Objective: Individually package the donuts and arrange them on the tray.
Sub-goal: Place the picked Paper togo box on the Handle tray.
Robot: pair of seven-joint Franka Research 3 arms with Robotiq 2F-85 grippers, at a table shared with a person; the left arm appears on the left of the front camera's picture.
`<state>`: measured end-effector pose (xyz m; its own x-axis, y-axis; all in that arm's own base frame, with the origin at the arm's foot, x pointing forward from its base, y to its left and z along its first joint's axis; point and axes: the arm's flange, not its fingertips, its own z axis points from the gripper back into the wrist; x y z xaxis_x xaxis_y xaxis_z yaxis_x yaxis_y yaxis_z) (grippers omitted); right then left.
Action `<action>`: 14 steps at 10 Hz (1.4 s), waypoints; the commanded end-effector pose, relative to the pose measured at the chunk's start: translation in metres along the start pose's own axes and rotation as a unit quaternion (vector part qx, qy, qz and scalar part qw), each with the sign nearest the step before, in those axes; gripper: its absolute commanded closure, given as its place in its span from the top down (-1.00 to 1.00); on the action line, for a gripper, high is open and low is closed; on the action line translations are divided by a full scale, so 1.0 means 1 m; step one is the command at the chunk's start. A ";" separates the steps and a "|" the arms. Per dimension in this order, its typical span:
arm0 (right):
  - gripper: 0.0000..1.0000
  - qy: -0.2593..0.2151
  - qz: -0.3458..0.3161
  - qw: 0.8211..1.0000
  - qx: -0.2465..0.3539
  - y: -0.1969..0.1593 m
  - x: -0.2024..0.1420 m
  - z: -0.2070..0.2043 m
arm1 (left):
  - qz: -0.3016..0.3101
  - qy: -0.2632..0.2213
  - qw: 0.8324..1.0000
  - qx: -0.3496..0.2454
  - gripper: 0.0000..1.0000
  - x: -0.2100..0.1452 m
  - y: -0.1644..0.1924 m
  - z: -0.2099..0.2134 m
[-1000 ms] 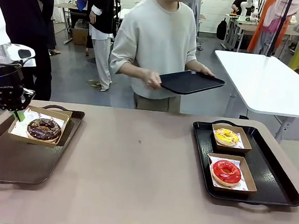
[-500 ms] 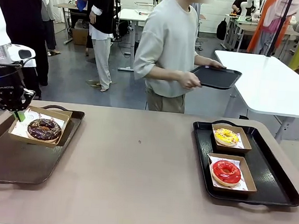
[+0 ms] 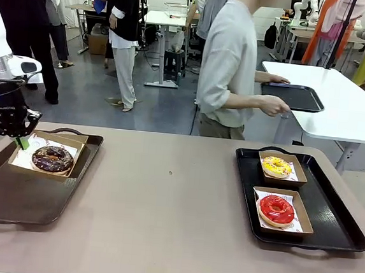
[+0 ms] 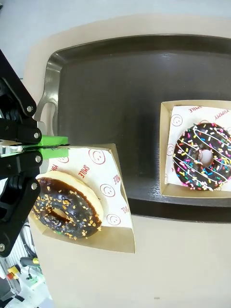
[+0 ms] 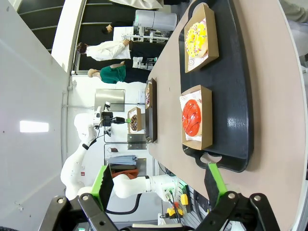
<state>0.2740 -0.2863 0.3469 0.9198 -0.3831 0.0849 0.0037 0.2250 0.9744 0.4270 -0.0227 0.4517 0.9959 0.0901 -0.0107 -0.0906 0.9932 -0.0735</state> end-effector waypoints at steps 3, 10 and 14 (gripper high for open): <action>1.00 -0.002 0.003 1.000 0.001 0.002 -0.002 0.000 | -0.020 0.006 0.999 -0.037 -0.98 -0.019 0.053 -0.015; 1.00 -0.002 0.003 1.000 0.001 0.002 -0.002 0.000 | -0.022 0.002 1.000 0.000 -0.98 -0.007 0.053 -0.074; 1.00 -0.002 0.003 1.000 0.001 0.002 -0.002 0.000 | -0.009 0.004 1.000 0.003 -0.98 0.008 0.047 -0.094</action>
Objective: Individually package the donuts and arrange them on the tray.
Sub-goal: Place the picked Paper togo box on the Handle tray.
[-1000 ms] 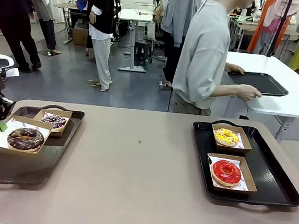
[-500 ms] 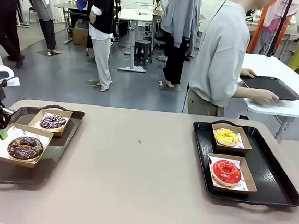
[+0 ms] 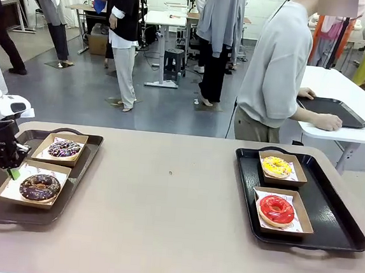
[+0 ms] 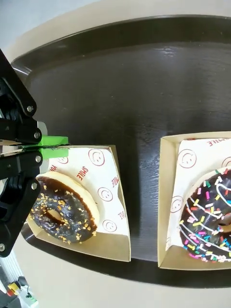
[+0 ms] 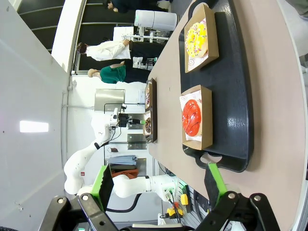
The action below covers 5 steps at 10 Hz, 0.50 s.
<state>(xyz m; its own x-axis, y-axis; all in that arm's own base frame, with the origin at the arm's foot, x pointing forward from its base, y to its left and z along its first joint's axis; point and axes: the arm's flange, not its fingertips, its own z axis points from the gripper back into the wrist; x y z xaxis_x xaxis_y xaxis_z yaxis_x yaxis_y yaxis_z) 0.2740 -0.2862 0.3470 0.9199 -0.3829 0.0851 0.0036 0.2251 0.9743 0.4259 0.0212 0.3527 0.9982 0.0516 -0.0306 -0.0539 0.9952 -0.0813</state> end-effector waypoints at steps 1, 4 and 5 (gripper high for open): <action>1.00 -0.002 0.003 1.000 0.001 0.002 -0.002 0.000 | 0.007 -0.006 1.000 0.003 0.04 0.005 -0.003 0.001; 1.00 -0.002 0.003 1.000 0.001 0.002 -0.002 0.000 | 0.007 -0.008 1.000 0.002 1.00 0.006 -0.001 0.008; 1.00 -0.002 0.003 1.000 0.001 0.002 -0.002 0.000 | 0.008 -0.009 1.000 0.002 1.00 0.005 0.000 0.010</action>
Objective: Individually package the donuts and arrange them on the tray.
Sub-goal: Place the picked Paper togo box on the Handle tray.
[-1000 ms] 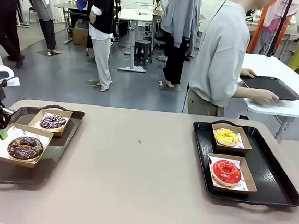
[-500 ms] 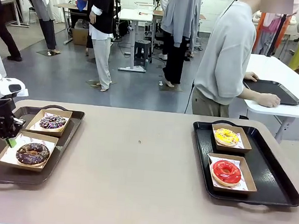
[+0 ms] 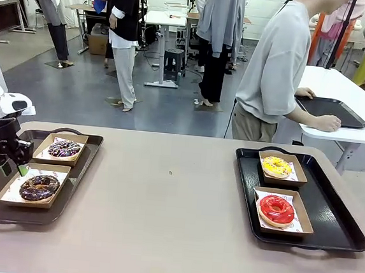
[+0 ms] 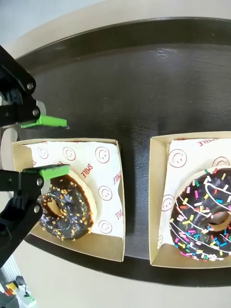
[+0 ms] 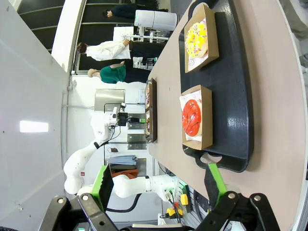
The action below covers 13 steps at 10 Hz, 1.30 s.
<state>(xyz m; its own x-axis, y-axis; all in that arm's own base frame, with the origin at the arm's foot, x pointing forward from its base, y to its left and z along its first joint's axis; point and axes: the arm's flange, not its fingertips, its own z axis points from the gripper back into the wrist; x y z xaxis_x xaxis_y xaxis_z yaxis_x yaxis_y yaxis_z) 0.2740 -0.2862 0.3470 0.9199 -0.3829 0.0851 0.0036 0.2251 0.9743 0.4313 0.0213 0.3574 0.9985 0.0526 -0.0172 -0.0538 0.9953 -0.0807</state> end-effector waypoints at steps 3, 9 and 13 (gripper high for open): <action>1.00 -0.002 0.003 1.000 0.001 0.002 -0.002 0.000 | 0.000 -0.004 1.000 0.003 1.00 -0.006 0.001 0.014; 1.00 -0.002 0.003 1.000 0.001 0.002 -0.002 0.000 | -0.009 0.016 0.999 -0.040 1.00 -0.013 -0.001 0.027; 1.00 -0.002 0.003 1.000 0.001 0.002 -0.002 0.000 | 0.018 0.007 0.957 -0.291 1.00 -0.012 0.051 0.109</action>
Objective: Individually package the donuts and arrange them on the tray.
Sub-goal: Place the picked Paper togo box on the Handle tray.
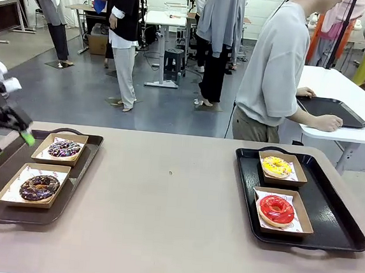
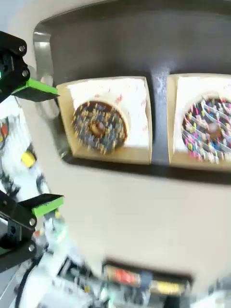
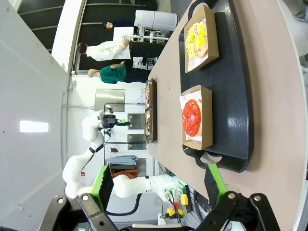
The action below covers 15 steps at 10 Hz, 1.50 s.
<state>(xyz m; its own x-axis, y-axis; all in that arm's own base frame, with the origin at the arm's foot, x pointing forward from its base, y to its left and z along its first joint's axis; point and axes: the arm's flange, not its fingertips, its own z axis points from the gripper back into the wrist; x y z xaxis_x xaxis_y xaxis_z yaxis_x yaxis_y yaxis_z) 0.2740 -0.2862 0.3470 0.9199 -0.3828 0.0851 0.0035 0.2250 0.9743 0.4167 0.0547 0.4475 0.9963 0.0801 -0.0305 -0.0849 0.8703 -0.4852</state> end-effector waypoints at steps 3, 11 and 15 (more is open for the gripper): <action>1.00 -0.002 0.003 1.000 0.001 0.002 -0.002 0.000 | 0.006 -0.033 0.959 -0.281 1.00 -0.008 0.094 0.085; 1.00 -0.002 0.003 1.000 0.001 0.002 -0.002 0.000 | -0.026 -0.086 0.901 -0.425 1.00 -0.055 0.242 0.075; 1.00 -0.002 0.003 1.000 0.001 0.002 -0.002 0.000 | -0.006 -0.083 0.902 -0.424 1.00 -0.057 0.238 0.067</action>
<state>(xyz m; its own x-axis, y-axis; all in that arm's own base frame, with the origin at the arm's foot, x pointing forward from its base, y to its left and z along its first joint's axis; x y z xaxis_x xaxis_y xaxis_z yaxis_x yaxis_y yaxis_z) 0.2734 -0.2866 0.3474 0.9191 -0.3846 0.0862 0.0030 0.2256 0.9742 0.3400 0.2911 0.3909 0.9779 0.1892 0.0894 0.0529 0.1901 -0.9803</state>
